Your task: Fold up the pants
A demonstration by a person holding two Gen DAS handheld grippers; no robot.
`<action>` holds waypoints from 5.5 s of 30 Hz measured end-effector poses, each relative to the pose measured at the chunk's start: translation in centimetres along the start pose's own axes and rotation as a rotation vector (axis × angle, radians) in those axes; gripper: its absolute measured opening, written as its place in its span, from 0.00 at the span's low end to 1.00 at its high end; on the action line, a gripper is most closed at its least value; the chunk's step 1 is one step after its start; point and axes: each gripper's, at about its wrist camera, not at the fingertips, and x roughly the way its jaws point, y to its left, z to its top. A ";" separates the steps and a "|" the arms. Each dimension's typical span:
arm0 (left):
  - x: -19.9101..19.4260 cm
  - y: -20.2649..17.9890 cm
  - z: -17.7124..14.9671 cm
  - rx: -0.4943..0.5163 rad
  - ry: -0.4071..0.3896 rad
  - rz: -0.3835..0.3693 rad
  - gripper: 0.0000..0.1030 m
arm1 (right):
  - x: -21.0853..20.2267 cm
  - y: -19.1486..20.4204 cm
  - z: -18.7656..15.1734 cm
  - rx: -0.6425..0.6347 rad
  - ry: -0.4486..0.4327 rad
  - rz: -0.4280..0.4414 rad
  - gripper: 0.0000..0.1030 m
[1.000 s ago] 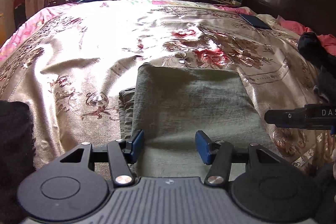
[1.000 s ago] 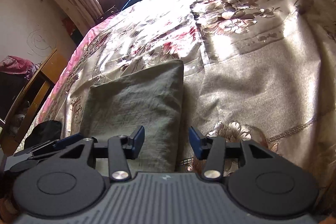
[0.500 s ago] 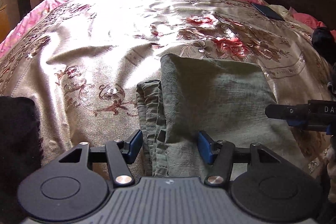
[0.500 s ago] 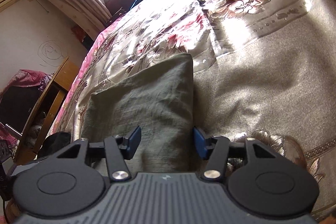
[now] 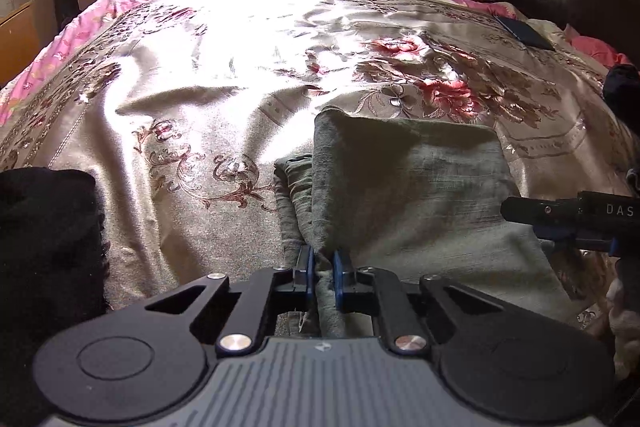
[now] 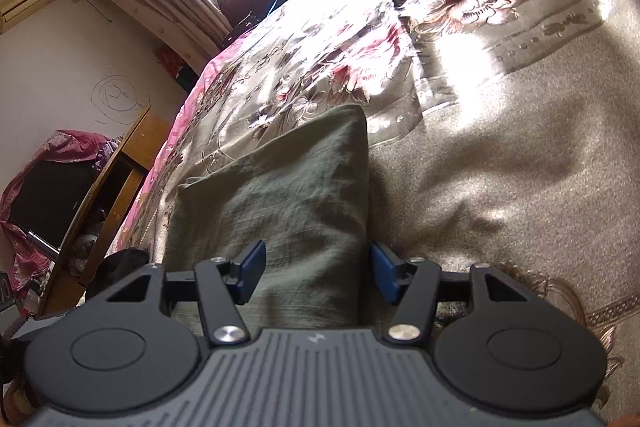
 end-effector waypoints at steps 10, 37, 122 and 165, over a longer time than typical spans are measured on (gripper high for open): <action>-1.9 0.1 -1.7 -0.018 -0.026 0.042 0.24 | -1.9 4.8 -0.1 -0.159 -0.114 -0.118 0.59; -2.7 3.7 -2.9 -0.176 0.017 -0.090 0.23 | 13.4 19.8 -0.9 -0.338 0.280 -0.155 0.14; 7.8 -17.8 3.6 0.133 0.066 -0.309 0.52 | -8.4 -8.9 4.9 0.163 -0.172 -0.250 0.15; 6.9 -21.3 3.7 0.192 0.041 -0.317 0.56 | -14.3 -4.9 5.3 -0.054 -0.250 -0.666 0.36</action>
